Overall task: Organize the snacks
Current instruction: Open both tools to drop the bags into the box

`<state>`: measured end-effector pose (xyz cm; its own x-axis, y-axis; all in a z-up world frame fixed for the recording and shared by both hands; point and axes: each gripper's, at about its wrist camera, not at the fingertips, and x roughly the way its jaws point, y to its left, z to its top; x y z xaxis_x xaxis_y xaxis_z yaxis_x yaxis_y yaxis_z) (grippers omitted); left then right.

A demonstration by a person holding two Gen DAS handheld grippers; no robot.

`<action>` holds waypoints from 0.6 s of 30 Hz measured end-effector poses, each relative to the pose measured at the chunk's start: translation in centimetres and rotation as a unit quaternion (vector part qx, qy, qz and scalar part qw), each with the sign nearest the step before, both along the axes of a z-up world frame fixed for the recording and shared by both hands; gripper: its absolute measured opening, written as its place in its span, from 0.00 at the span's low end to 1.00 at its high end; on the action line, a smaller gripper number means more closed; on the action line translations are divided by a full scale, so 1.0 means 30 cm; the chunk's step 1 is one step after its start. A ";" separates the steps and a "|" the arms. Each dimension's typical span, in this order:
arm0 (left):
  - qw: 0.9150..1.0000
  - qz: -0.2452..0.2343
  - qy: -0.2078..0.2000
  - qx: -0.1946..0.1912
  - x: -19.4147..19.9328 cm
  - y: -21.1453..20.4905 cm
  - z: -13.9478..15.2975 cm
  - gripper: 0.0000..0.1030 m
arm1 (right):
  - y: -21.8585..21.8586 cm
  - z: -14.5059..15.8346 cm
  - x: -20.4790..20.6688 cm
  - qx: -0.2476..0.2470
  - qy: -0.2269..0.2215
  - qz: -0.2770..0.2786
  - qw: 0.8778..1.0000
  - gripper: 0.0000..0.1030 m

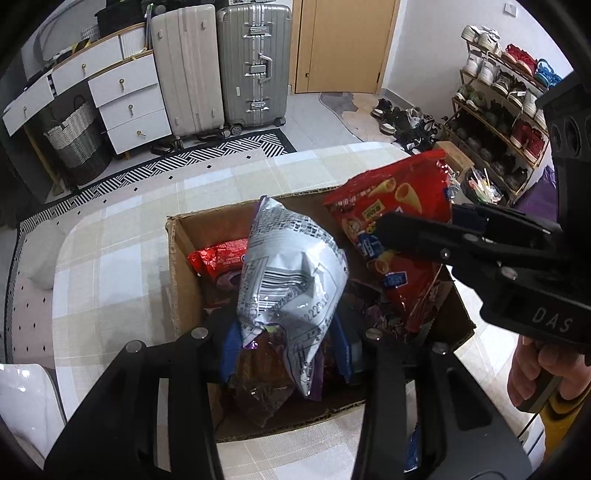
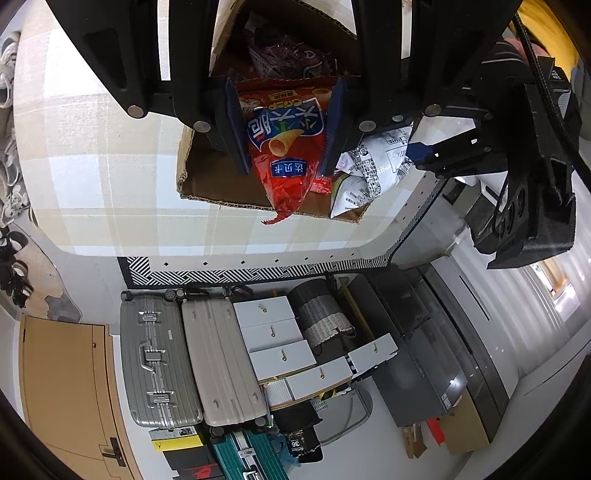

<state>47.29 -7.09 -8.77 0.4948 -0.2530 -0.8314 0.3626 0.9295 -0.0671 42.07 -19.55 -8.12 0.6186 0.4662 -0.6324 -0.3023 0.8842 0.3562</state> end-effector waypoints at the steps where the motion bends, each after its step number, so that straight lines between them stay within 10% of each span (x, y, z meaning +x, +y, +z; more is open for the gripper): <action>1: 1.000 -0.003 0.001 0.000 -0.001 -0.001 -0.003 0.37 | 0.002 0.003 -0.002 -0.001 -0.001 -0.001 1.000 0.36; 18: 1.000 0.004 -0.029 0.007 -0.102 0.057 0.080 0.72 | 0.002 0.025 -0.003 -0.003 -0.003 -0.005 1.000 0.36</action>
